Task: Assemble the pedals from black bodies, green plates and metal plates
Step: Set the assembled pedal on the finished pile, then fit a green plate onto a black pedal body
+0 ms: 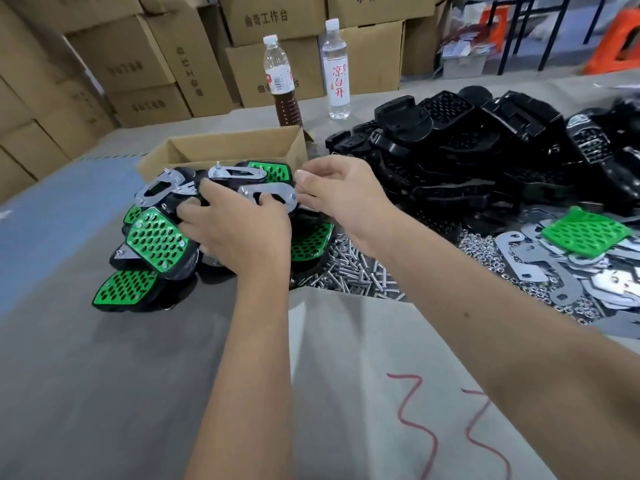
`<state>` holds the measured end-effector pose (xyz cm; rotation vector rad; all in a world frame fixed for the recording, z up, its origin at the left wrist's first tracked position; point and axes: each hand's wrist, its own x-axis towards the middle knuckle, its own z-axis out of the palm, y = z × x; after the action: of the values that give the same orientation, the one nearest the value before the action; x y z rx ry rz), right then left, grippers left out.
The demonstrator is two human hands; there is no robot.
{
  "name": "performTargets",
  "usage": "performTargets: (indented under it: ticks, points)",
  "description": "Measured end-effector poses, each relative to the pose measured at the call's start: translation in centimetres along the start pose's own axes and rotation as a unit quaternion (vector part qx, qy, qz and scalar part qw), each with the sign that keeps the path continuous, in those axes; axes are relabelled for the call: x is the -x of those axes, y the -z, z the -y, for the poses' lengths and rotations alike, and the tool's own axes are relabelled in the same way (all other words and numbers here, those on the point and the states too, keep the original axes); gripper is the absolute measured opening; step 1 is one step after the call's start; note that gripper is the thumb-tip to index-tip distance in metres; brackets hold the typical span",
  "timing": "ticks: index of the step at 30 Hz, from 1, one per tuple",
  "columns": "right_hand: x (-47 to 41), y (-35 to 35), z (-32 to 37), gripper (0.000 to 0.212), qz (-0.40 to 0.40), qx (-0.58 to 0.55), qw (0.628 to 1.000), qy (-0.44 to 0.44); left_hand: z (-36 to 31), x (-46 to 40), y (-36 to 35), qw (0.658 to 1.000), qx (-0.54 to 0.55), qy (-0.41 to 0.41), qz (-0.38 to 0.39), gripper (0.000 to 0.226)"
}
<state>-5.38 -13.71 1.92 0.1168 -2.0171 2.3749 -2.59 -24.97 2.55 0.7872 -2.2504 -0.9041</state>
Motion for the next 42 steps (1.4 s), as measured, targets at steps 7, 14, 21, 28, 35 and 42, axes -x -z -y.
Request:
performTargets:
  ticks: [7,14,21,28,35,42]
  points:
    - [2.9,8.1,-0.5,0.007,-0.147,0.457,0.865,0.147,-2.5,5.3,-1.3,0.951,0.233,-0.198,-0.037,0.015]
    - [4.9,14.9,-0.4,0.026,-0.152,0.629,0.748,0.151,-4.5,11.0,-6.2,0.929,0.282,-0.179,0.157,0.005]
    - [2.2,17.7,1.2,0.044,-0.214,0.603,0.765,0.074,-6.5,11.1,-9.5,0.941,0.245,-0.062,0.227,0.008]
    - [-4.7,14.0,3.3,0.102,-0.078,0.703,0.697,0.116,-8.4,8.5,-10.8,0.928,0.294,0.038,0.227,0.015]
    - [-3.5,15.3,1.0,0.062,-0.116,0.689,0.7,0.145,-8.2,9.2,-11.3,0.921,0.314,0.046,0.226,0.012]
    - [3.6,18.4,0.5,0.019,-0.243,0.467,0.83,0.185,-8.2,11.7,-10.3,0.918,0.314,-0.032,0.238,0.008]
